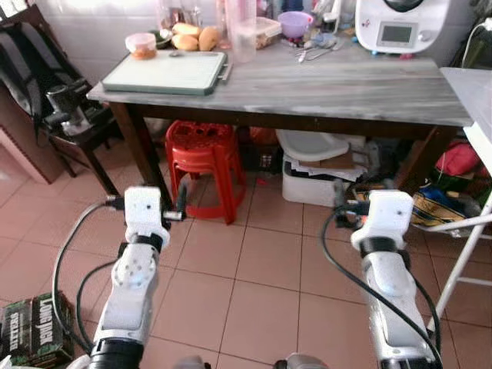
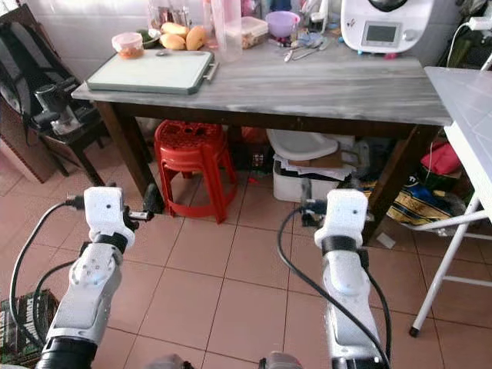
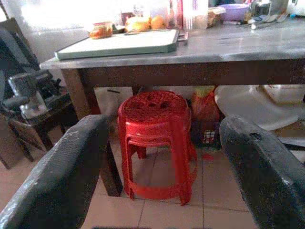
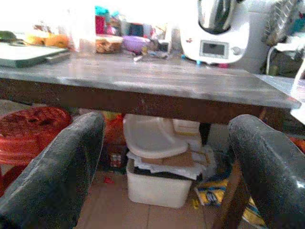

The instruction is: Setting the table

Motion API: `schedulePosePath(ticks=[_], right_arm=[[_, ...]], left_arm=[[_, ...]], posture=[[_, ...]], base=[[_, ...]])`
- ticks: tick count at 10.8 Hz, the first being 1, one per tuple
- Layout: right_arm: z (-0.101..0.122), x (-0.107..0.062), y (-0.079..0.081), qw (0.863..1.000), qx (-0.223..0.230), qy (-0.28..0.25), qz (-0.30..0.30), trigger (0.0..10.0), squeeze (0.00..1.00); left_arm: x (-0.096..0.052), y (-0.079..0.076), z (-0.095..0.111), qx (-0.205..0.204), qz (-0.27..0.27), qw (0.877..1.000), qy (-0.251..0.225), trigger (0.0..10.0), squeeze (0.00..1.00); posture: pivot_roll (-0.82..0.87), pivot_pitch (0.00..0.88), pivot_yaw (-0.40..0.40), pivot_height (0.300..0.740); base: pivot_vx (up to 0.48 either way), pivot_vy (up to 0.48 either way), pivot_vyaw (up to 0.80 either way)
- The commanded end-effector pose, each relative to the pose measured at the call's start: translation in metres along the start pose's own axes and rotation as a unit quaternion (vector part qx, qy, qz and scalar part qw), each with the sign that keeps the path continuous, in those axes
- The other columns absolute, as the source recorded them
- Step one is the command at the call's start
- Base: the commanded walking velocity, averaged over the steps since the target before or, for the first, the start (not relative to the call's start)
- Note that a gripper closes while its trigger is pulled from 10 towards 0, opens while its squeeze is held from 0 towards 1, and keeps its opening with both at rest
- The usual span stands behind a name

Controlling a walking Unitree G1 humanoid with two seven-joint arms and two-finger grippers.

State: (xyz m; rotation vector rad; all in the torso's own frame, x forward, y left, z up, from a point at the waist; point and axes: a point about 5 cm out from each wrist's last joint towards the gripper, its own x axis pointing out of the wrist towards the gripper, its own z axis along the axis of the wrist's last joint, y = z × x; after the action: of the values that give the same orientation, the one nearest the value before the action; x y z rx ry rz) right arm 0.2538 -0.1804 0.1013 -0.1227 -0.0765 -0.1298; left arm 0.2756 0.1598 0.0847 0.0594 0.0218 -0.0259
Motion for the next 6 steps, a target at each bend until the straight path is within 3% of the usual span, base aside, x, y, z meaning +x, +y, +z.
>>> schedulePosePath(ticks=[1,2,6], right_arm=[[-0.009,-0.007,0.004,1.0,-0.017,0.017,-0.002,10.0,0.0],[-0.01,-0.006,0.006,0.999,-0.04,0.018,0.003,10.0,0.0],[-0.003,-0.006,0.015,0.999,-0.01,0.015,0.034,10.0,0.0]], left_arm=[[-0.003,-0.001,-0.003,0.0,-0.012,1.0,0.007,10.0,0.0],[-0.005,-0.001,-0.003,0.004,-0.015,1.0,0.004,10.0,0.0],[-0.002,-0.002,0.007,0.001,-0.033,0.999,-0.012,10.0,0.0]], posture=[[-0.04,0.0,0.058,0.74],[-0.03,0.0,0.057,0.74],[-0.03,0.008,0.058,0.74]], base=[[0.0,0.0,0.0],[0.0,0.0,0.0],[0.0,0.0,0.0]])
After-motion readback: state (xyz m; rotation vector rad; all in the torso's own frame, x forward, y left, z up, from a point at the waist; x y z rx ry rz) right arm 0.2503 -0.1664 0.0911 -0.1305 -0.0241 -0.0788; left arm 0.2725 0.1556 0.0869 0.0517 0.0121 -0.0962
